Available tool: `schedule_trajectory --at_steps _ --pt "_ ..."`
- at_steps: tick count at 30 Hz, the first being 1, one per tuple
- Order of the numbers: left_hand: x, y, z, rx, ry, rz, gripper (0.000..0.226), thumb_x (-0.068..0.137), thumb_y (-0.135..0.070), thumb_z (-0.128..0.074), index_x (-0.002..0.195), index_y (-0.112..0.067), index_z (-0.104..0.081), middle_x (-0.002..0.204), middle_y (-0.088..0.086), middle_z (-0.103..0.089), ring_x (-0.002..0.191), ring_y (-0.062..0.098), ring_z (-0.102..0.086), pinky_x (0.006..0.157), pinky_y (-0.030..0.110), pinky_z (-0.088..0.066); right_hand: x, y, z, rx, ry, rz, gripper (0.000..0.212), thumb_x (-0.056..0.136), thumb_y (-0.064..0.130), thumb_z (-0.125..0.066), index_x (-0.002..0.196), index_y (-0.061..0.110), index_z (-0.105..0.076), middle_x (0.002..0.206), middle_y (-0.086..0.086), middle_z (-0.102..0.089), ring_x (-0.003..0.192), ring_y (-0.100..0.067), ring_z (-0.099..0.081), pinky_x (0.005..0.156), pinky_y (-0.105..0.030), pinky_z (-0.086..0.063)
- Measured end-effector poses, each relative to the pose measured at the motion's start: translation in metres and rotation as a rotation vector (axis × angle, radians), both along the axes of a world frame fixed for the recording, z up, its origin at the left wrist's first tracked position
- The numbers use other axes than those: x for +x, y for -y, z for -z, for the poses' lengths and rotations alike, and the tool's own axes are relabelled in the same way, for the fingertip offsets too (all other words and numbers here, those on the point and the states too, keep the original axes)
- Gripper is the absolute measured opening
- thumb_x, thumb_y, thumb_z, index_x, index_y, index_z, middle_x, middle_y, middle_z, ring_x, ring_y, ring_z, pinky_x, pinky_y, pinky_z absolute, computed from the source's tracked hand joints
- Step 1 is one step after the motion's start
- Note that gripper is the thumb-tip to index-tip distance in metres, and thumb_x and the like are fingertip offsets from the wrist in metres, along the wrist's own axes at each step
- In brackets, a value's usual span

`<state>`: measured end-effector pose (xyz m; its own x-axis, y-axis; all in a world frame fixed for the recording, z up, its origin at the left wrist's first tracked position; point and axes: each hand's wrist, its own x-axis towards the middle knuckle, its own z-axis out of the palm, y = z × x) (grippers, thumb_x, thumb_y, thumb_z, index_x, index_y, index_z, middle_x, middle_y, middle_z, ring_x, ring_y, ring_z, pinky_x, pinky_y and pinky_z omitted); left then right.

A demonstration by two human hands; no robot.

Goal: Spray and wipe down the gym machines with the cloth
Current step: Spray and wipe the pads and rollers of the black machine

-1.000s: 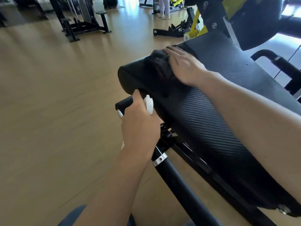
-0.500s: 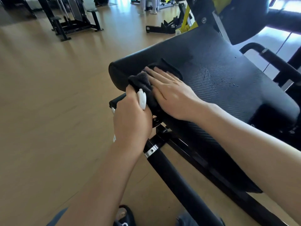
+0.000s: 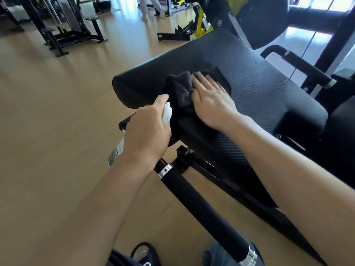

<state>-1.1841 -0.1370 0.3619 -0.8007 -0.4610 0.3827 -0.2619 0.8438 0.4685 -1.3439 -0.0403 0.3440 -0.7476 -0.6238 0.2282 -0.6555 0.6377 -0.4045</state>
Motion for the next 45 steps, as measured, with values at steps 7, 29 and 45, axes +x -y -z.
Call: schedule_trajectory --at_steps 7,29,45 --pt "-0.008 0.006 0.000 -0.031 -0.014 0.046 0.038 0.110 -0.021 -0.050 0.146 -0.019 -0.058 0.096 0.008 -0.074 0.088 0.026 -0.069 0.082 0.039 -0.059 0.064 -0.085 0.032 0.058 0.034 0.083 0.056 0.108 0.039 -0.021 0.162 0.034 -0.009 0.169 0.013 0.000 0.155 -0.005 0.005 0.126 -0.027 0.004" --pt "-0.029 0.001 -0.071 -0.126 -0.007 0.085 0.038 0.096 -0.026 -0.058 0.067 -0.008 -0.043 0.061 0.012 -0.048 0.060 0.033 -0.041 0.055 0.039 -0.040 0.057 -0.099 0.033 0.075 0.145 0.204 0.073 0.100 0.065 -0.016 0.163 0.031 -0.001 0.169 0.010 0.010 0.155 -0.007 0.013 0.127 -0.031 0.006" --pt "-0.082 -0.005 -0.109 0.094 0.291 0.208 0.035 0.096 -0.035 -0.066 0.080 -0.006 -0.057 0.075 0.007 -0.062 0.073 0.026 -0.061 0.065 0.036 -0.052 -0.033 -0.074 0.018 0.119 0.273 0.477 0.066 0.106 0.051 -0.015 0.163 0.022 0.001 0.171 -0.001 0.008 0.157 -0.018 0.007 0.127 -0.039 0.003"
